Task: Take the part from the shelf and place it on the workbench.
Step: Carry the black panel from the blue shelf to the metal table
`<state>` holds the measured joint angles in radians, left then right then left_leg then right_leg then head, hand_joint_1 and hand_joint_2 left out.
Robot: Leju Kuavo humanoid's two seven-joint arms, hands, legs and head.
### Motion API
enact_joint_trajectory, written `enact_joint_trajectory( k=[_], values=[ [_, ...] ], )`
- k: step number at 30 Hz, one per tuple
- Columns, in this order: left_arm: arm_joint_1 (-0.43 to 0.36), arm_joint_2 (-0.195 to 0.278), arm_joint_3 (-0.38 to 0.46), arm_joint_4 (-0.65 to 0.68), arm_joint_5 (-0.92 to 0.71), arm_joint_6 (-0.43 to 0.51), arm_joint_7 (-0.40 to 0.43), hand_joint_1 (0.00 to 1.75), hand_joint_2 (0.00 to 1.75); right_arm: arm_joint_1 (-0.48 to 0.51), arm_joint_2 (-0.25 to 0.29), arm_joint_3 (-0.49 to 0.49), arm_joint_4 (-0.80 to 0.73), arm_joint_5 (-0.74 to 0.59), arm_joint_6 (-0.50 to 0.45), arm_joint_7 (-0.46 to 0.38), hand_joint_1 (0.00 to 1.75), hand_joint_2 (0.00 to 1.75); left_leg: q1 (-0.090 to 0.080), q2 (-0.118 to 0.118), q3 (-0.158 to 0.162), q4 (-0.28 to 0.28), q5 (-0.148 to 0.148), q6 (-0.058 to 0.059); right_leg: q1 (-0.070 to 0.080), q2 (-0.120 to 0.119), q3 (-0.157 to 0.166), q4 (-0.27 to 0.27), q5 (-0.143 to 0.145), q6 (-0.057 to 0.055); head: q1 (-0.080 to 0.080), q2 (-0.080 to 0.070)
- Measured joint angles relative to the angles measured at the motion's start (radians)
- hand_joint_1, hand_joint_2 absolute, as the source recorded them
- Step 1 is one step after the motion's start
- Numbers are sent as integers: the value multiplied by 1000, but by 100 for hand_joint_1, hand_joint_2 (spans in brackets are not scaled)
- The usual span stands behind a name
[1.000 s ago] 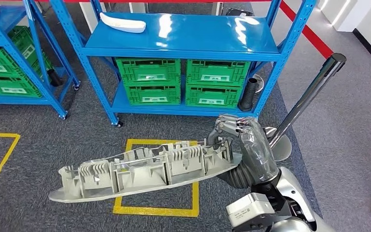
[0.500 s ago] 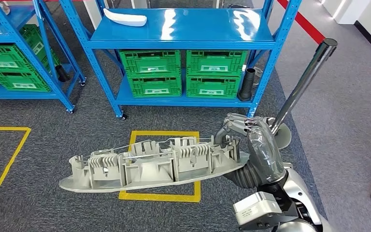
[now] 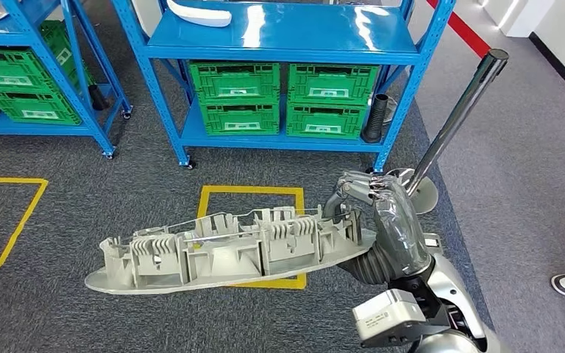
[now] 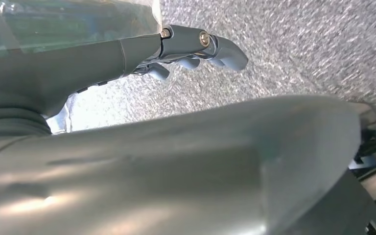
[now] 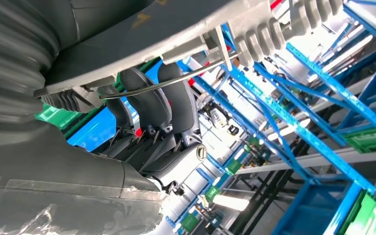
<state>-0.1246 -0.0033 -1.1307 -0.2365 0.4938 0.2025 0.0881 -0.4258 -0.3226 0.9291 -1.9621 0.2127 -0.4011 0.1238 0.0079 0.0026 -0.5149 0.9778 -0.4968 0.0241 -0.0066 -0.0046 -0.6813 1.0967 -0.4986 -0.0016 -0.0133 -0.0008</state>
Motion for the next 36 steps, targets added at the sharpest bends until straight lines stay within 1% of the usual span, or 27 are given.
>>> enact_joint_trajectory(
  k=[2,3,4,5,7,8,9,10,12,13,14,15,17,18,19,20,21,23,24,25,27,29,31,33,34,35,36],
  values=[
    [0,0,0,0,0,0,0,0,175,0,0,-1,0,0,0,0,175,175,-2,0,-26,2,19,6,-1,0,-36,130,-86,5,9,0],
    [0,0,0,0,0,0,0,0,175,1,0,0,0,0,0,0,175,175,-4,0,-40,4,29,6,-1,0,-44,180,-104,6,12,0],
    [0,0,0,0,0,0,0,0,175,1,-1,0,0,0,0,-1,175,175,-5,0,-54,6,37,6,-1,0,-38,201,-102,5,13,0],
    [0,0,0,0,0,0,0,0,175,1,-1,0,0,0,0,-1,175,175,-7,0,-69,9,46,6,-1,0,-13,183,-83,3,14,0],
    [0,-1,0,0,0,0,0,0,175,-1,-1,-1,0,0,0,-1,175,175,-9,-1,-93,16,60,2,3,0,81,56,-41,-9,16,0],
    [0,-2,0,0,0,0,0,0,175,-2,-1,-1,-1,1,0,-1,175,175,-11,-1,-101,18,67,-1,5,-1,130,-20,-35,-16,16,0],
    [0,-3,0,-1,0,0,0,0,175,-4,-1,-2,-2,1,0,-1,175,175,-12,-1,-108,20,75,-6,8,-1,162,-73,-35,-21,16,0],
    [0,-3,0,-1,0,0,0,0,175,-5,-1,-2,-4,2,0,-1,175,175,-12,-1,-113,20,82,-12,11,-1,178,-104,-39,-26,15,0],
    [0,-4,0,-1,0,0,1,0,175,-7,-1,-2,-5,4,0,-2,175,175,-10,0,-120,19,94,-24,12,-1,173,-116,-29,-34,15,0],
    [0,-4,0,-1,0,-1,1,0,175,-8,-1,-2,-5,5,0,-2,175,175,-9,-1,-125,25,87,-31,11,-3,168,-119,-21,-40,15,0],
    [1,-4,0,0,0,-1,1,0,175,-8,0,-2,-5,6,0,-1,175,175,-8,-1,-134,45,63,-37,8,-4,162,-121,-12,-46,13,0],
    [2,-4,0,0,0,0,1,0,175,-9,0,-2,-5,6,0,-1,175,175,-6,-2,-147,85,25,-43,5,-6,155,-123,-3,-51,10,0],
    [2,-4,0,0,0,0,1,0,175,-10,0,-2,-5,6,0,-1,175,175,-2,-2,-183,216,-64,-54,5,-7,135,-118,11,-55,2,0],
    [2,-4,0,0,0,0,1,0,175,-9,0,-1,-5,6,0,-1,175,175,0,-2,-194,272,-90,-58,5,-7,124,-115,17,-55,0,0],
    [2,-4,0,0,0,0,1,0,175,-9,0,0,-5,6,0,0,175,175,2,-2,-190,301,-95,-60,5,-7,111,-110,23,-54,-1,0],
    [2,-4,0,0,0,0,1,0,175,-9,0,0,-5,6,1,0,175,175,4,-2,-168,291,-82,-62,5,-6,99,-104,28,-52,-3,0],
    [2,-4,0,0,0,0,1,0,175,-9,0,1,-5,6,1,0,175,175,5,-2,-128,242,-57,-62,4,-5,88,-98,33,-50,-5,0],
    [0,-3,0,0,0,0,1,0,175,-9,0,0,-6,7,0,0,175,175,6,-3,-35,105,-30,-56,5,-5,69,-86,40,-42,-8,0],
    [-1,-3,0,0,0,0,1,0,175,-10,0,0,-6,7,0,0,175,175,4,-4,-6,54,-26,-50,6,-5,62,-82,44,-37,-9,0],
    [-2,-3,0,0,0,0,1,0,175,-11,0,0,-7,8,0,0,175,175,2,-5,7,27,-29,-44,6,-5,57,-80,50,-30,-10,0],
    [-1,-3,0,0,0,0,2,0,175,-11,-1,0,-7,8,0,0,175,175,-1,-5,1,16,-22,-28,6,-5,51,-82,63,-17,-9,0],
    [-1,-4,0,0,0,0,3,0,175,-12,-1,-1,-7,8,0,0,175,175,1,-3,-10,8,-5,-11,3,-3,36,-65,41,-6,-6,0],
    [-3,-4,0,0,0,0,4,0,175,-13,-1,-1,-7,8,-1,0,175,175,3,-1,-27,4,14,2,1,-1,1,25,-37,3,4,0],
    [-3,-4,0,0,0,0,4,0,175,-13,-1,-1,-7,8,-1,0,175,175,1,-1,-49,6,28,6,-1,-1,-35,151,-107,8,13,0],
    [-3,-4,0,0,0,-1,4,0,175,-13,-1,-1,-7,8,-1,0,175,175,0,-1,-60,8,34,6,-1,-1,-37,186,-116,10,15,0],
    [-3,-4,0,0,1,-1,4,0,175,-13,-1,-1,-7,8,-1,0,175,175,-2,-1,-70,11,39,6,-1,-1,-23,185,-107,9,16,0],
    [-3,-4,0,0,1,-2,2,0,175,-13,-2,-1,-7,8,-1,-1,175,175,-3,-1,-79,13,44,5,-1,-1,11,143,-84,6,17,0]
  ],
)
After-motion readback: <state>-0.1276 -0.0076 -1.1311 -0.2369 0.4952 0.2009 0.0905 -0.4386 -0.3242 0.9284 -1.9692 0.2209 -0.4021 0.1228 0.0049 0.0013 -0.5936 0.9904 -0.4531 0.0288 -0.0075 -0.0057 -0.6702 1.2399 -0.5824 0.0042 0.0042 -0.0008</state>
